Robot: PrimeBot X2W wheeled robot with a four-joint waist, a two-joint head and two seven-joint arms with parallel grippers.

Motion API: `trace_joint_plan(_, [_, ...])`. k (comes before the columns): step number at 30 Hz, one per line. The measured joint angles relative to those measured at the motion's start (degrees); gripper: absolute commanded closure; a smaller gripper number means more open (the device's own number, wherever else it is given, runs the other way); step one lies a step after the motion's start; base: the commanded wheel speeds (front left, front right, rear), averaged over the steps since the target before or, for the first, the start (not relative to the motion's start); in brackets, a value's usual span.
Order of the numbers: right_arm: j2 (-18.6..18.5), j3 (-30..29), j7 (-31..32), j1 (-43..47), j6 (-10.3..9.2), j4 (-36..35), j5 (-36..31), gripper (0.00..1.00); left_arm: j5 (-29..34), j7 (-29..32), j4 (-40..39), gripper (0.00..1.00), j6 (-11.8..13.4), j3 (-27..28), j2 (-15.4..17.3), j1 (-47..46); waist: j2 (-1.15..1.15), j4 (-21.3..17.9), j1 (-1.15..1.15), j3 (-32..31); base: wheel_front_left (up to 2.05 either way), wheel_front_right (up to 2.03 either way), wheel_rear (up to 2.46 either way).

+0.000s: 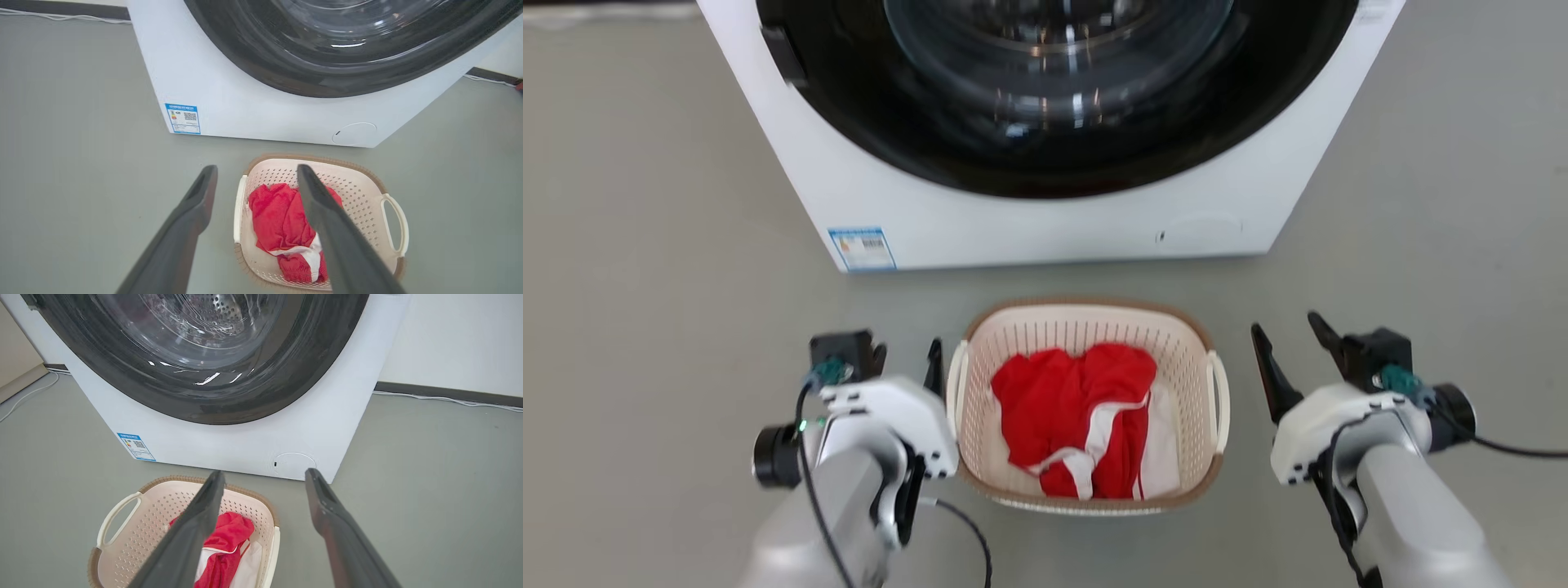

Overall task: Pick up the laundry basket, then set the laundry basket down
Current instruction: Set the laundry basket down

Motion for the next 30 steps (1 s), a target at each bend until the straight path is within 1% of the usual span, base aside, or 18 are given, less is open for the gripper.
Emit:
trace_joint_plan(2, [0.01,-0.4,0.0,1.39,0.0,-1.0,-0.04,0.0,2.05,0.0,-1.32,0.0,-0.01,1.94,0.29,2.21,0.0,-0.03,0.0,-1.57,0.0,0.0,0.0])
trace_joint_plan(3, [0.01,-0.4,0.0,1.39,0.0,-1.0,-0.04,0.0,2.05,0.0,-1.32,0.0,-0.01,1.94,0.29,2.21,0.0,-0.03,0.0,-1.57,0.0,0.0,0.0])
trace_joint_plan(11, [0.07,-1.33,0.0,7.05,0.0,-4.58,-1.43,0.0,9.39,0.0,-8.03,0.0,-0.02,11.32,1.44,10.64,0.0,0.11,0.0,-7.11,0.0,0.0,0.0])
trace_joint_plan(16, [0.0,-1.62,0.0,10.12,0.0,-6.94,-1.82,0.0,13.23,0.0,-11.36,0.0,-0.1,15.99,1.46,16.11,0.0,0.21,0.0,-10.23,0.0,0.0,0.0])
trace_joint_plan(22, [0.01,-2.24,0.0,12.64,0.0,-10.02,-1.9,0.0,16.93,0.0,-15.73,0.0,-1.6,21.34,1.43,20.48,0.0,0.18,0.0,-12.29,0.0,0.0,0.0])
trace_joint_plan(27, [-0.03,-3.19,0.0,15.14,0.0,-12.45,-1.9,0.0,20.12,0.0,-18.51,0.0,-3.57,24.8,1.35,24.06,0.0,-0.02,0.0,-13.49,0.0,0.0,0.0])
trace_joint_plan(30, [-0.11,-3.66,0.0,16.78,0.0,-14.07,-2.0,0.0,21.46,0.0,-20.4,0.0,-4.12,27.07,1.18,25.69,0.0,0.0,0.0,-14.09,0.0,0.0,0.0])
